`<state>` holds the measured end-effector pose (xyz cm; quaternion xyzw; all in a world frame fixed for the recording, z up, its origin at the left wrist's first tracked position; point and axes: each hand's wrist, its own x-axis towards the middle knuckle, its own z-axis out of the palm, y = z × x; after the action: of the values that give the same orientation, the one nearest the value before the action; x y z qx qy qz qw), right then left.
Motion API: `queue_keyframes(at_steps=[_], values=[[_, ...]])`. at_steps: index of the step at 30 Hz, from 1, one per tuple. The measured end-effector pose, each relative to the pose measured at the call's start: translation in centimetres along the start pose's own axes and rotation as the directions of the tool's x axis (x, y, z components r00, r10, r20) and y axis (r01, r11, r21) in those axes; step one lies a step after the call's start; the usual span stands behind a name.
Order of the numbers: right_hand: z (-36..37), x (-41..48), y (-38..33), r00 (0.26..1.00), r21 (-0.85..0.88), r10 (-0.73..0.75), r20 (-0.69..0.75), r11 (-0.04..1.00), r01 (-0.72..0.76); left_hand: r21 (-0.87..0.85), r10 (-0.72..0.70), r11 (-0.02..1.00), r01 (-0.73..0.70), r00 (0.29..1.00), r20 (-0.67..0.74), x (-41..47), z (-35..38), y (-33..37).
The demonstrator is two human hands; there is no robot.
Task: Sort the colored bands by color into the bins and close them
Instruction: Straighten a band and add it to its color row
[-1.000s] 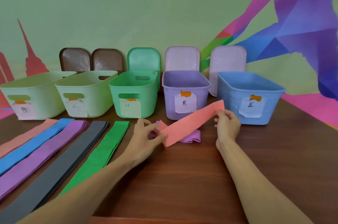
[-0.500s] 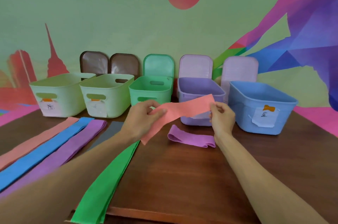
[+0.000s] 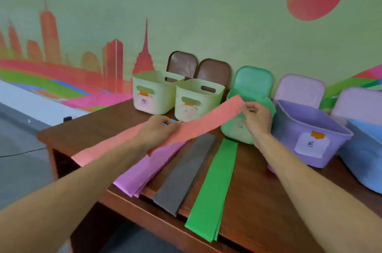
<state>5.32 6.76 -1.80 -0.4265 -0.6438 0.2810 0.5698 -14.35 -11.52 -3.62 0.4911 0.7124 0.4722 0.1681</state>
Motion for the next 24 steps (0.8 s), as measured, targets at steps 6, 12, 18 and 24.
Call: queue_keyframes(at_steps=[6, 12, 18, 24], values=[[8.8, -1.0, -1.7, 0.993, 0.044, 0.021, 0.115, 0.999, -0.026, -0.01, -0.081, 0.997, 0.081, 0.992, -0.092, -0.2, -6.1, -5.6], [15.9, -1.6, -2.5, 0.959, -0.143, -0.051, 0.28, 0.985, 0.094, 0.051, -0.173, 0.983, 0.178, 0.98, -0.102, 0.1, -9.6, -9.0], [21.1, -2.2, -1.9, 0.93, -0.436, -0.033, 0.366, 0.877, 0.203, 0.146, -0.155, 0.974, 0.176, 0.978, -0.142, 1.0, -12.0, -11.7], [24.2, -2.8, -0.4, 0.891, -0.516, -0.012, 0.454, 0.812, 0.274, 0.301, -0.157, 0.933, 0.197, 0.976, -0.151, 1.1, -12.3, -12.9]])
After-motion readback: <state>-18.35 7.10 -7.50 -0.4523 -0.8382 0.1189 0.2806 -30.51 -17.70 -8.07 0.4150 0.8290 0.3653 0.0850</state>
